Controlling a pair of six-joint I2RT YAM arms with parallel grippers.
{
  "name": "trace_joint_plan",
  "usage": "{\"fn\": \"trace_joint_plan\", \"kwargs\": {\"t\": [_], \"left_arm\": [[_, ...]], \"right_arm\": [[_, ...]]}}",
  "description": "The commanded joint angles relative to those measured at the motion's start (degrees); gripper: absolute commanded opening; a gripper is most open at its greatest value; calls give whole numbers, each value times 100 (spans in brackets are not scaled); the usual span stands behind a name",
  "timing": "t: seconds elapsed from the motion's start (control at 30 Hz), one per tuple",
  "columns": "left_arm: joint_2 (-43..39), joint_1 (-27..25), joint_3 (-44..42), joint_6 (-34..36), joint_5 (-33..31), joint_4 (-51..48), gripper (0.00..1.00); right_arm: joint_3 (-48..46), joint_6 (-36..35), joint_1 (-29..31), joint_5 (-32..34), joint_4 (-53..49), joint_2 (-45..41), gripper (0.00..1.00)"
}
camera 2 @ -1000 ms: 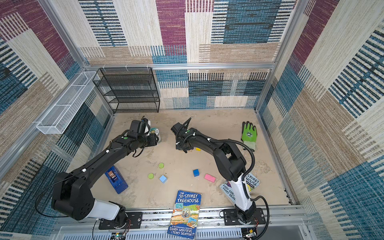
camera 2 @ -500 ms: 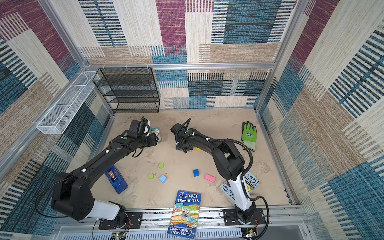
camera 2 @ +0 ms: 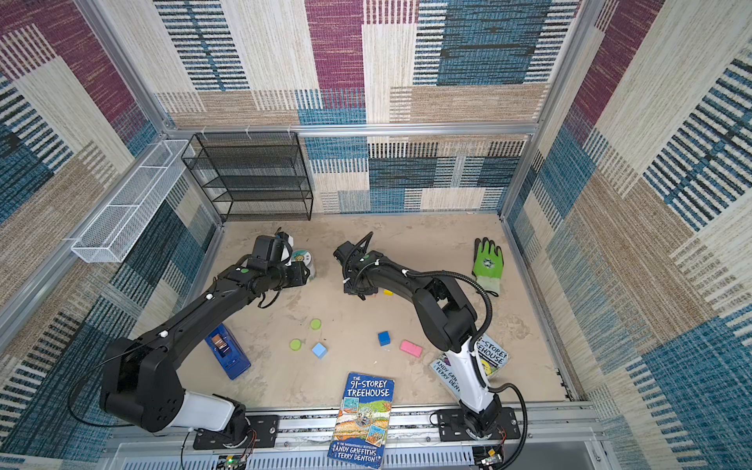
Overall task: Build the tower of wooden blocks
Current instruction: 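Lower the lime-green block onto the planks and open the right gripper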
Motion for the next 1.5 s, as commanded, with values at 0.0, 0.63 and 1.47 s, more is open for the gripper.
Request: {"fn": "trace_joint_plan", "kwargs": {"t": [0.0,0.63,1.47], "left_arm": [[-23,-8,-18,88,13,-16,45],[-60,18,-53,79,29,-5,45],[-85,44,-68,62,104,13,45]], "right_arm": [[55,80,-1,113,-28,0,36],[106,79,-6,121,-71,72,37],[10,150,1,175,-39,-122,38]]}}
